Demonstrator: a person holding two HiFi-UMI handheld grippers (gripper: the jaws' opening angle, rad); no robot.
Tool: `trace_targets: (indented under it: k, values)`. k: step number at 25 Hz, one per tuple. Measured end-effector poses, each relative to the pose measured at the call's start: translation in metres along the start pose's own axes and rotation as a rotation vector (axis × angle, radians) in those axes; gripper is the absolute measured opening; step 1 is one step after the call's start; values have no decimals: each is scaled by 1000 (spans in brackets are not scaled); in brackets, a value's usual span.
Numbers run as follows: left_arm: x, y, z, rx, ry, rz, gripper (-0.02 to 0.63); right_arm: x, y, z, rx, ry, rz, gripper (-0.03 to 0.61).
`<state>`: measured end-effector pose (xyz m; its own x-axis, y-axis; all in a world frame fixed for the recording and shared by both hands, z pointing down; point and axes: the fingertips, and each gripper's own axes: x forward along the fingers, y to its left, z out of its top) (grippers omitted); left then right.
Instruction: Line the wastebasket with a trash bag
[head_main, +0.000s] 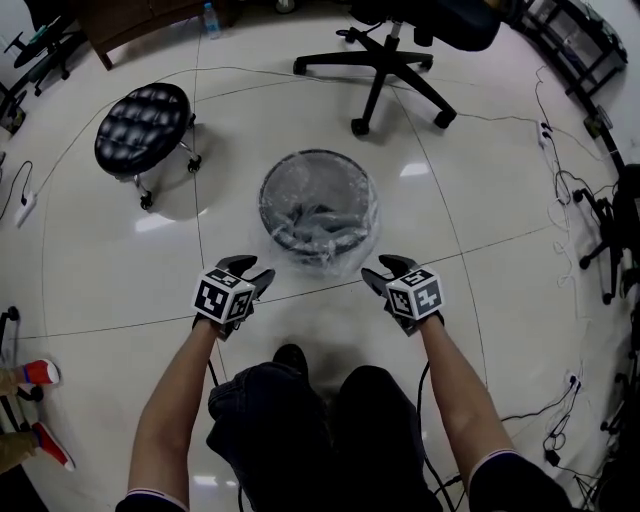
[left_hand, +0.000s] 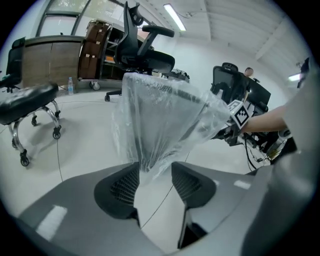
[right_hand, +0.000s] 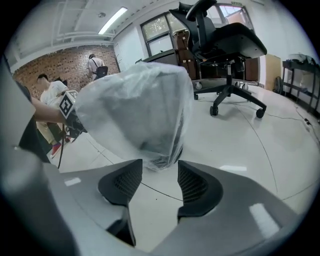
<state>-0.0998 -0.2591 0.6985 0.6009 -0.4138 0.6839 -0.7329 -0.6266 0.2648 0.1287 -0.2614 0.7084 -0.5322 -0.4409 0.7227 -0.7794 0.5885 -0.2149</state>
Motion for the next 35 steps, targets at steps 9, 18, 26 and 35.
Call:
trace_targets:
  k: [9, 18, 26, 35]
  values:
    - [-33, -15, -3, 33, -7, -9, 275, -41, 17, 16, -2, -82, -38, 252]
    - [-90, -28, 79, 61, -236, 98, 12, -85, 36, 90, -20, -270, -51, 91]
    - [-141, -89, 185, 209, -426, 70, 12, -144, 84, 176, -115, -489, 6, 35]
    - [-169, -132, 243, 248, -556, 62, 12, -189, 121, 224, -234, -616, 16, 2]
